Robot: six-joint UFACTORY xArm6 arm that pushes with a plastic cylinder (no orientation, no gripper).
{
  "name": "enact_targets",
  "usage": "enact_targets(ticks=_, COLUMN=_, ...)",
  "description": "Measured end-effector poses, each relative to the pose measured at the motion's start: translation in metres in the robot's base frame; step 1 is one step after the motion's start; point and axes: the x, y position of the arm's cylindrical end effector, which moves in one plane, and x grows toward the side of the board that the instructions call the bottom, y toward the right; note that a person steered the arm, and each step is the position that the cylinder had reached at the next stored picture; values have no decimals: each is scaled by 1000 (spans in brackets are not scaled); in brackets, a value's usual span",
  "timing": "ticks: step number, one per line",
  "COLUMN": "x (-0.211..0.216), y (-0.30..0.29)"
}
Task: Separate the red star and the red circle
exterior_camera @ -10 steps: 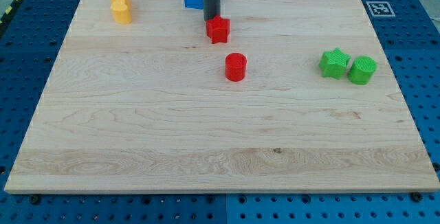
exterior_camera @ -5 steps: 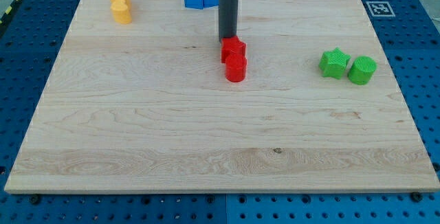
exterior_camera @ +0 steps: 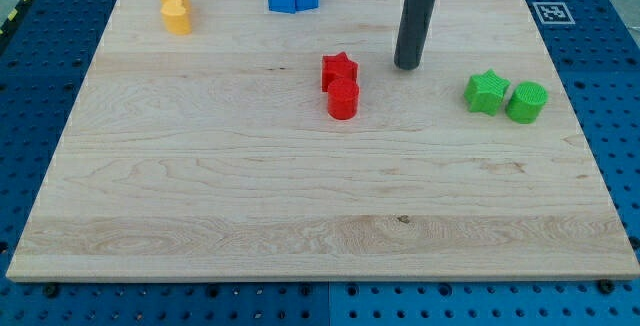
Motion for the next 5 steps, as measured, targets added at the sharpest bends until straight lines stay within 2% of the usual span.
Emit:
enact_targets(ticks=1, x=20, y=-21)
enact_targets(ticks=3, x=21, y=-90)
enact_targets(ticks=5, x=21, y=-88)
